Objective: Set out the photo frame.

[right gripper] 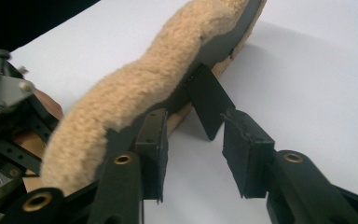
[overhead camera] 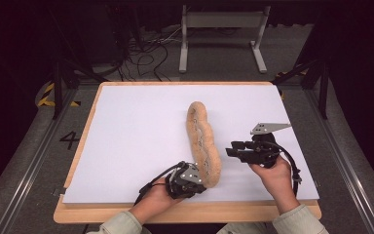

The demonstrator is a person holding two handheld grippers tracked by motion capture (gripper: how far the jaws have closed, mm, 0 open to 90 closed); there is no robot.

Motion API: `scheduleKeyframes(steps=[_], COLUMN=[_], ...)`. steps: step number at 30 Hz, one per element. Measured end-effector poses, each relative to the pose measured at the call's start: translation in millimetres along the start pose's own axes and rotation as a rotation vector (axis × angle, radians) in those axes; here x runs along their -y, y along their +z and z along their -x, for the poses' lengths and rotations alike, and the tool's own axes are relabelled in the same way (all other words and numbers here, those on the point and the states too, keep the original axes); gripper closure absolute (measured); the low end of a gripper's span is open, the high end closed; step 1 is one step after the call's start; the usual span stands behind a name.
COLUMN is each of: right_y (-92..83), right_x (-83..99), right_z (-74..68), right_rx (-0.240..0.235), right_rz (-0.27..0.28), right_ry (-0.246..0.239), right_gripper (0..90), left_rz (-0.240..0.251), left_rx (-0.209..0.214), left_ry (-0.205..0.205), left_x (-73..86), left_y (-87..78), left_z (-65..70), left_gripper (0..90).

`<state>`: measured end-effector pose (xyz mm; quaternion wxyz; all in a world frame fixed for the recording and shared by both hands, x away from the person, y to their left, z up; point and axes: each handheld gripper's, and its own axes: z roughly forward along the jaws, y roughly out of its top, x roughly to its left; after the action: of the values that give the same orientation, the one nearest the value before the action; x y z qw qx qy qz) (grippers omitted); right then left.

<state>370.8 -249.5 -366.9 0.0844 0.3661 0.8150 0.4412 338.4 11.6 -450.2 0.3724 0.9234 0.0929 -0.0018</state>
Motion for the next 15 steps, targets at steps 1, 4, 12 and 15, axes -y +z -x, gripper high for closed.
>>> scheduleKeyframes(steps=[1,4,12,15], right_y=[-0.6,-0.9,14.9,23.8], right_x=[-0.5,-3.6,-30.6,-44.0], right_z=[-0.4,-1.3,-13.0,-16.4], right_rx=[0.002,0.0,0.022,0.003], right_rz=[0.002,0.011,-0.07,-0.101], right_ry=[0.001,0.021,0.029,0.025], right_gripper=[55.6,42.8,5.8,2.0], left_rz=[0.004,0.009,0.077,0.092], left_rx=[0.004,0.017,0.047,0.032], left_ry=[-0.006,-0.019,-0.067,-0.091], left_x=[-1.3,-1.3,11.2,18.3], left_y=[1.6,1.6,-20.2,-29.8], left_z=[-0.8,-1.9,-7.9,-11.3], left_gripper=[89.9,89.9,85.9,84.5])
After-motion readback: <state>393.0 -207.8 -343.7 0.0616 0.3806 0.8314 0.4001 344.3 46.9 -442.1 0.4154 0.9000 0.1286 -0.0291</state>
